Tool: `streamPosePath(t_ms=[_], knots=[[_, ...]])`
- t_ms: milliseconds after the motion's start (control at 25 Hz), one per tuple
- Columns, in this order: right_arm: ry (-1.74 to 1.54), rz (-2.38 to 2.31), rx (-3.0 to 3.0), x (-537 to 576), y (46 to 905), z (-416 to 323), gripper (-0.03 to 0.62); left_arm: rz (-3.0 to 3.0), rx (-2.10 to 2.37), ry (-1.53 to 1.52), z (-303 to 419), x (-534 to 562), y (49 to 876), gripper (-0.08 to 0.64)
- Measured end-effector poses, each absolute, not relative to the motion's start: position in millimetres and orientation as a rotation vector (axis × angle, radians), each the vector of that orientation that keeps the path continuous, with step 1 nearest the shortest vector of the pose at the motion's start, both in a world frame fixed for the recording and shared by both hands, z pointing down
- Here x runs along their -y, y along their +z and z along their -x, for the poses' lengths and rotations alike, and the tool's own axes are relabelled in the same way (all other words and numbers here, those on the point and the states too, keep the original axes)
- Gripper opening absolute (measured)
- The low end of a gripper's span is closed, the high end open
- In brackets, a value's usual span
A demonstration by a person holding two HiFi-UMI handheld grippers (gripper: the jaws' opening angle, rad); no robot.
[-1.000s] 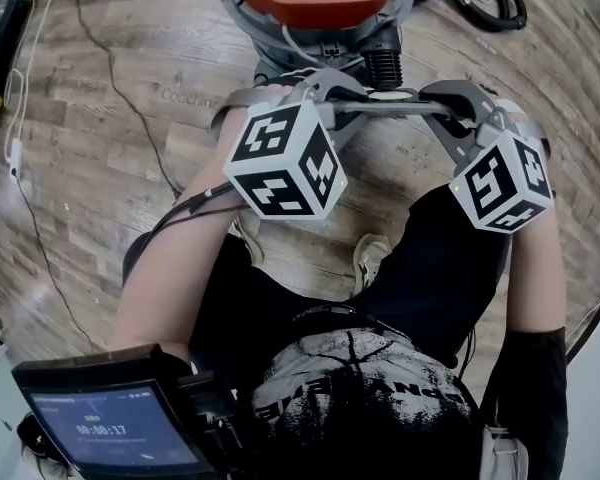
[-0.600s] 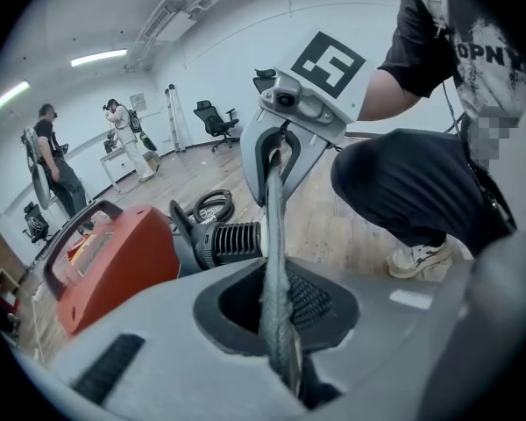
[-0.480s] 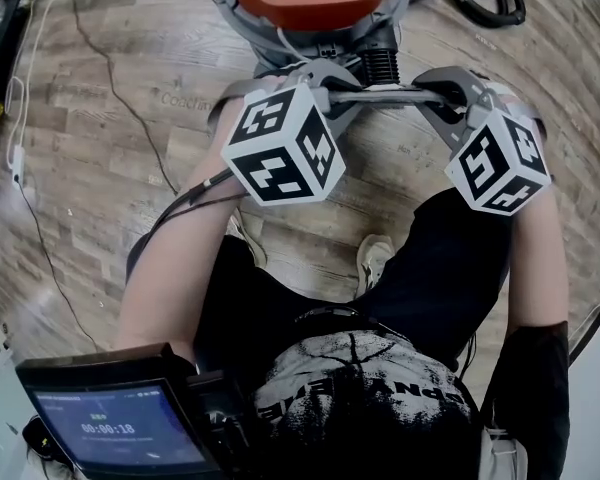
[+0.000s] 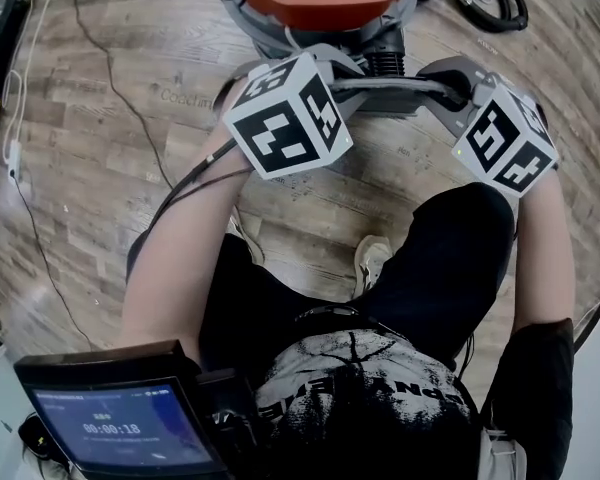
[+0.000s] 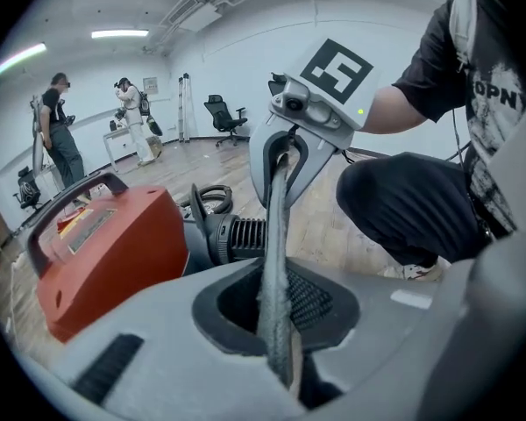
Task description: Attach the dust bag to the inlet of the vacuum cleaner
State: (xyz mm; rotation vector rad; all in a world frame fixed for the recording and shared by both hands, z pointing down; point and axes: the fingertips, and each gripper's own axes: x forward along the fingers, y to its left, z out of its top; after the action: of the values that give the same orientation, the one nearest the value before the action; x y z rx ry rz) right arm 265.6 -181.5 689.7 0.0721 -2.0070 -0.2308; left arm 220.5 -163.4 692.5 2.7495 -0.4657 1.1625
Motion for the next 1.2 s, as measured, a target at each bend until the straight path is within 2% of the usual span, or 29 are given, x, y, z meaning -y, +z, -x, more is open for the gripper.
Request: streamPosePath(t_ms=[640, 840, 1200], knots=[[-0.237, -0.054, 1.996, 178.9, 677.8, -271.5, 0.054, -2.750, 0.438, 1.195, -228.0, 159.5, 689.4, 0.052], [-0.223, -0.086, 1.989, 183.3, 683.5, -275.0, 0.061, -2.805, 0.460, 1.068, -230.9, 161.3, 662.7, 0.058], [-0.239, -0.120, 1.989, 182.8, 681.3, -270.8, 0.061, -2.808, 0.434, 1.181, -235.4, 161.4, 680.1, 0.064]])
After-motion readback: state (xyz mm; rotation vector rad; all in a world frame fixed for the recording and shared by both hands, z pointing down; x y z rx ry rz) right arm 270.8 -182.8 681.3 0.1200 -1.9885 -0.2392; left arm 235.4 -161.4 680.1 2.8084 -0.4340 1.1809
